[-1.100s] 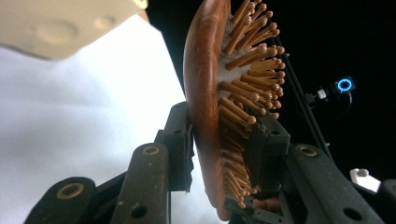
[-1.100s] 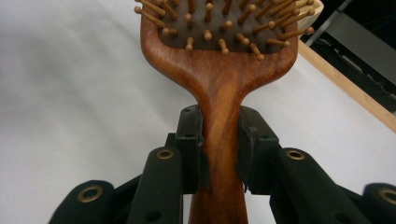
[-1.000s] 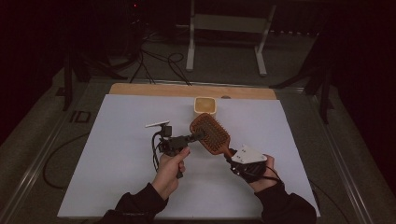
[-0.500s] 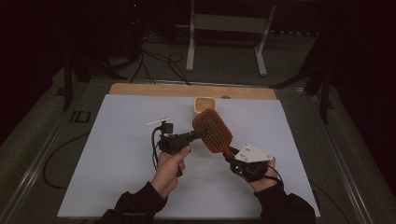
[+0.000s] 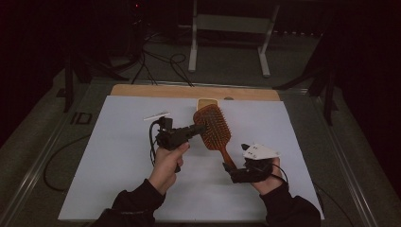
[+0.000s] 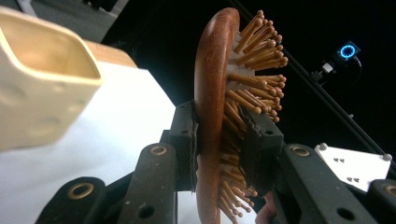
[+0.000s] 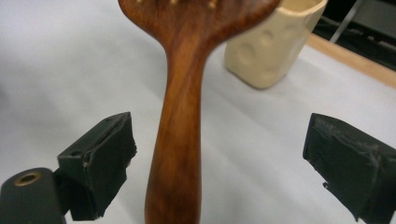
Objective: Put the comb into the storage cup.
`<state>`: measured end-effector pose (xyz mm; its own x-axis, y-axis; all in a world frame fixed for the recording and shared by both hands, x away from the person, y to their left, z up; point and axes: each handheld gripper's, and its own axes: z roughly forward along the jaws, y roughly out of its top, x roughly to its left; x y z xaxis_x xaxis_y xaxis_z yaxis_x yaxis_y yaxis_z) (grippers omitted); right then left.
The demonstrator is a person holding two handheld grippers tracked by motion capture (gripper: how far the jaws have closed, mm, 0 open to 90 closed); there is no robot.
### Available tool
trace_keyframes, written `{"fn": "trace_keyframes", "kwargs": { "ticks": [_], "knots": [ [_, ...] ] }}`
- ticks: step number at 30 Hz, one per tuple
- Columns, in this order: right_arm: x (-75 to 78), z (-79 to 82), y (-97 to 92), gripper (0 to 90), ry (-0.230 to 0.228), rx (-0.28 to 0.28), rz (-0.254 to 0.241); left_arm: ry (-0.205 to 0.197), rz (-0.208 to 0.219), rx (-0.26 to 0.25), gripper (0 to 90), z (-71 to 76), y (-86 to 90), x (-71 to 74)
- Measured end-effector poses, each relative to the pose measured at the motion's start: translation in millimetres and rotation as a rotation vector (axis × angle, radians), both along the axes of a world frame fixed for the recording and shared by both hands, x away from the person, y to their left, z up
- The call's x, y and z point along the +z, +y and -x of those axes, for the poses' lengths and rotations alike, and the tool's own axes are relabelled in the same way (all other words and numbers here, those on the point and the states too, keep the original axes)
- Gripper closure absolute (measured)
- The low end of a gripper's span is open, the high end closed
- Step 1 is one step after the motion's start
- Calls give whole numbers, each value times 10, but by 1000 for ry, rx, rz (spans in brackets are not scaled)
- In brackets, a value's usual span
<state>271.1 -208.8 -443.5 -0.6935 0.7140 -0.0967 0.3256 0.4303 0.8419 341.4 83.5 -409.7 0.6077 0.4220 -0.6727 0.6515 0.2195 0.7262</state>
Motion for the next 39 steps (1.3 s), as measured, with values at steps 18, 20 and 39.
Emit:
{"fn": "trace_keyframes", "kwargs": {
  "ticks": [18,20,39],
  "knots": [
    [44,7,-113,87,-21,-26,-40,-113,-3,128,697,-256,257,578],
    [44,6,-116,87,-23,-27,-40,-124,-13,130,698,-282,263,606],
    [44,-17,-197,88,-41,-24,-60,-194,-71,238,696,-725,247,939]
  ]
}}
